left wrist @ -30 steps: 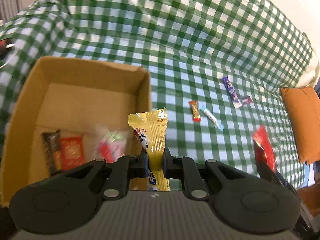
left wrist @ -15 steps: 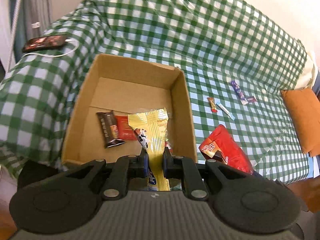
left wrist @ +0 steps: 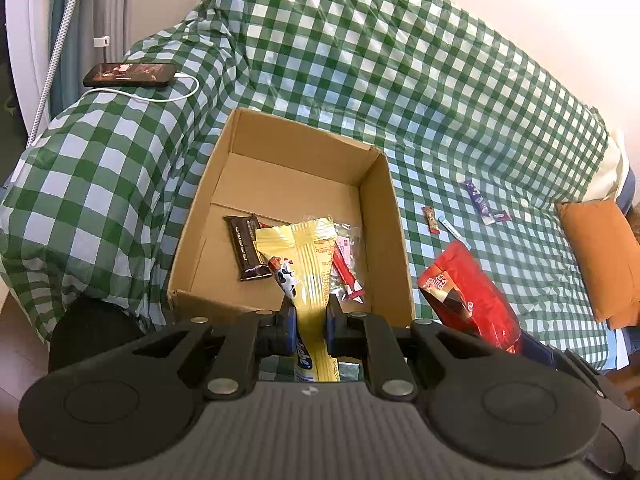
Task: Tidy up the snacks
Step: 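Carry the yellow wafer bar and red bag over the box with both tools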
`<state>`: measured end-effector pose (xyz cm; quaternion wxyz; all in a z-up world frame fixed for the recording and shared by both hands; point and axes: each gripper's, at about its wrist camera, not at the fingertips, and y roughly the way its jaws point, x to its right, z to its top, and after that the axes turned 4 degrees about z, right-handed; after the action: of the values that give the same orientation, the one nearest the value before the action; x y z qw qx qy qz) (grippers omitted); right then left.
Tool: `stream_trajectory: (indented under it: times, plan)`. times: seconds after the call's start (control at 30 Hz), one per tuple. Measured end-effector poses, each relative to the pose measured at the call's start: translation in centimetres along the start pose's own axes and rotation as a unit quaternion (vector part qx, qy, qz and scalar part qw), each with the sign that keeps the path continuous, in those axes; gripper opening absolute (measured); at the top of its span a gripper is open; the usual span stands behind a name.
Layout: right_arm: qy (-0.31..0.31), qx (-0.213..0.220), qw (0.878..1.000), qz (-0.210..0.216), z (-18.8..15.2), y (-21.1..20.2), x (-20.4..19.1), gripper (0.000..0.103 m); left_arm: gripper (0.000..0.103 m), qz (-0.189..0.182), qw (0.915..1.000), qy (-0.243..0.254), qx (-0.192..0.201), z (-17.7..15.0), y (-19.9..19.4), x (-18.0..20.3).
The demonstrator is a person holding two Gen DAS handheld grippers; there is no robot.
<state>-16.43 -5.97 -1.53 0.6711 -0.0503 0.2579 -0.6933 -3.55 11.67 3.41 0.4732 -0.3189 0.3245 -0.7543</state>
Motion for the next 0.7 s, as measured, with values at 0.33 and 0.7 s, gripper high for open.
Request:
stream_trajectory:
  times: [0.33, 0.7]
  plan:
    - [-0.011, -0.006, 1.0, -0.005, 0.4, 0.4, -0.6, 0.064, 0.014, -0.004, 0.9999, -0.007, -0.008, 0.1, 0.7, -0.3]
    - [-0.014, -0.024, 1.0, -0.009, 0.5, 1.6, -0.4, 0.064, 0.014, -0.003, 0.9997, -0.014, -0.019, 0.4, 2.2, -0.6]
